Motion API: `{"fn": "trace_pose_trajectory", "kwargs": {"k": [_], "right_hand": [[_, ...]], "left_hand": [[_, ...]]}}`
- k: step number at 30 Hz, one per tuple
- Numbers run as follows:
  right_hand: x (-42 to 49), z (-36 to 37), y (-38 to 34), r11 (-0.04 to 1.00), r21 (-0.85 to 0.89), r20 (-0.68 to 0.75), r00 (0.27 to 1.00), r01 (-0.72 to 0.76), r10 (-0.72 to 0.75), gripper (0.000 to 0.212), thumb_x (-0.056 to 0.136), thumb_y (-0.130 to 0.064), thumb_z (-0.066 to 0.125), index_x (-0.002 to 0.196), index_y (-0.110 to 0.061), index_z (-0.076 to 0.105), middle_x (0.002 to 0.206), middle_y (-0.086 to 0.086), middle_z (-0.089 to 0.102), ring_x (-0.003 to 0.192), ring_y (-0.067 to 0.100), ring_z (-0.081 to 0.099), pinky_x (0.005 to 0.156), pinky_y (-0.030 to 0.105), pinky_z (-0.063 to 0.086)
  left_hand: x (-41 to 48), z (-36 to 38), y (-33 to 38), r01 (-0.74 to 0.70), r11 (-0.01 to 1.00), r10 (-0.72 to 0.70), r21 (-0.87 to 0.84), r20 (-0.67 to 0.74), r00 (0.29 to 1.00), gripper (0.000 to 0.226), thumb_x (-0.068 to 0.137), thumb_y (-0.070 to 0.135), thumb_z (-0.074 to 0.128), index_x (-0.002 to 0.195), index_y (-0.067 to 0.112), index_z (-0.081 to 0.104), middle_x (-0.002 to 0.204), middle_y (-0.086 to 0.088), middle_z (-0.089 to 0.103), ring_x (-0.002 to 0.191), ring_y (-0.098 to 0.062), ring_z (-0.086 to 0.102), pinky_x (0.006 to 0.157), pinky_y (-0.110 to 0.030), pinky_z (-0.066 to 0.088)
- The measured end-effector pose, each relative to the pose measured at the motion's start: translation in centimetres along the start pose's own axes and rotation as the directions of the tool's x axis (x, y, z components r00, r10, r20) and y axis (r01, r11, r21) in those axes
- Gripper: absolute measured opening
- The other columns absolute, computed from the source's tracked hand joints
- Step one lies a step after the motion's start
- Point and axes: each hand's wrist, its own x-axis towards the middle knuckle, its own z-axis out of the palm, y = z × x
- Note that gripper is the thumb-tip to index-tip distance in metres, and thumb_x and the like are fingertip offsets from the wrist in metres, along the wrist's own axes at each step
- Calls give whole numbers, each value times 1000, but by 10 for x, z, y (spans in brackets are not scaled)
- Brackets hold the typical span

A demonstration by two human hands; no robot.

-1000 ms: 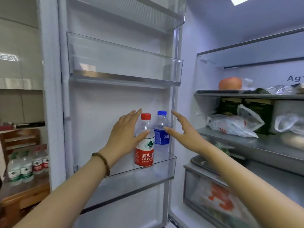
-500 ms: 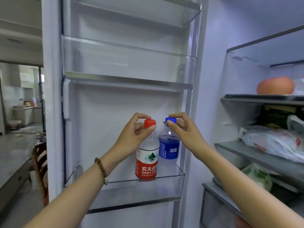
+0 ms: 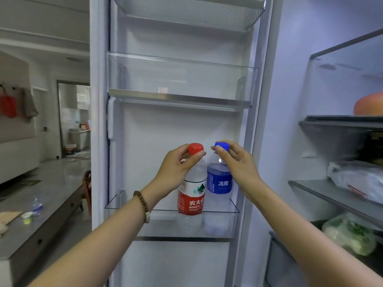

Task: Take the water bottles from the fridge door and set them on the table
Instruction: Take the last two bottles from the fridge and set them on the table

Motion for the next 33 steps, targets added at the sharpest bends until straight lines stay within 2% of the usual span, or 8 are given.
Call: {"fn": "trace_pose_trajectory", "kwargs": {"k": [6, 9, 12, 17, 20, 25, 29, 33], "right_hand": [[-8, 0, -30, 992, 80, -37, 994, 102, -99, 28, 69, -46, 60, 96, -37, 62, 98, -17, 69, 86, -8, 65, 69, 13, 54], [-8, 3, -59, 975, 108, -45, 981, 193, -189, 22, 75, -39, 62, 96, -35, 62, 96, -17, 69, 85, -8, 66, 68, 11, 53], [-10, 11, -88, 952, 143, -61, 963, 270, -263, 13, 83, -29, 63, 95, -35, 62, 94, -17, 70, 85, -6, 66, 67, 12, 52], [-22, 44, -123, 915, 242, -4, 943, 323, -332, 28, 71, -40, 61, 98, -35, 60, 89, -22, 70, 82, -6, 67, 61, 11, 51], [-29, 72, -129, 897, 339, 80, 941, 284, -328, 32, 67, -40, 61, 98, -32, 62, 80, -21, 73, 83, -3, 69, 64, 13, 52], [-40, 142, -118, 902, 400, 214, 940, 163, -265, 20, 82, -26, 62, 102, -25, 66, 84, -15, 74, 84, 0, 69, 66, 15, 53], [-52, 213, -109, 910, 405, 300, 928, 86, -221, 16, 80, -29, 66, 96, -30, 68, 86, -13, 75, 84, 0, 70, 68, 14, 53], [-59, 292, -99, 920, 391, 353, 920, 20, -170, 20, 78, -33, 70, 97, -31, 70, 96, -7, 75, 96, 14, 69, 90, 40, 54]], "left_hand": [[-4, -14, 38, -102, 994, 101, -30, -59, 993, 22, 86, 36, 56, 108, 30, 58, 114, 6, 66, 103, -3, 57, 79, -11, 44], [-7, -30, 58, -174, 984, 170, -39, -94, 981, 15, 87, 32, 56, 102, 31, 59, 109, 5, 68, 105, -8, 60, 87, -18, 47], [-15, -50, 75, -230, 971, 217, -68, -159, 963, 12, 89, 27, 54, 100, 28, 60, 97, 12, 69, 96, 1, 63, 81, -12, 48], [-39, -93, 97, -237, 970, 215, -59, -261, 941, 22, 90, 30, 51, 108, 22, 61, 88, 13, 71, 95, -2, 65, 81, -12, 50], [-59, -125, 104, -216, 976, 199, -24, -304, 932, 26, 90, 30, 52, 110, 18, 63, 87, 9, 72, 91, -4, 66, 82, -14, 49], [-93, -183, 95, -120, 993, 105, -13, -399, 911, 30, 77, 40, 58, 100, 22, 68, 85, 5, 72, 85, -8, 65, 86, -26, 51], [-118, -235, 71, -19, 1000, 24, 15, -449, 893, 33, 74, 42, 63, 97, 21, 69, 84, 5, 73, 82, -6, 67, 82, -25, 50], [-137, -295, 40, 9, 1000, -22, -28, -494, 869, 37, 67, 37, 70, 96, 15, 66, 77, 3, 74, 72, -7, 67, 68, -18, 52]]}}
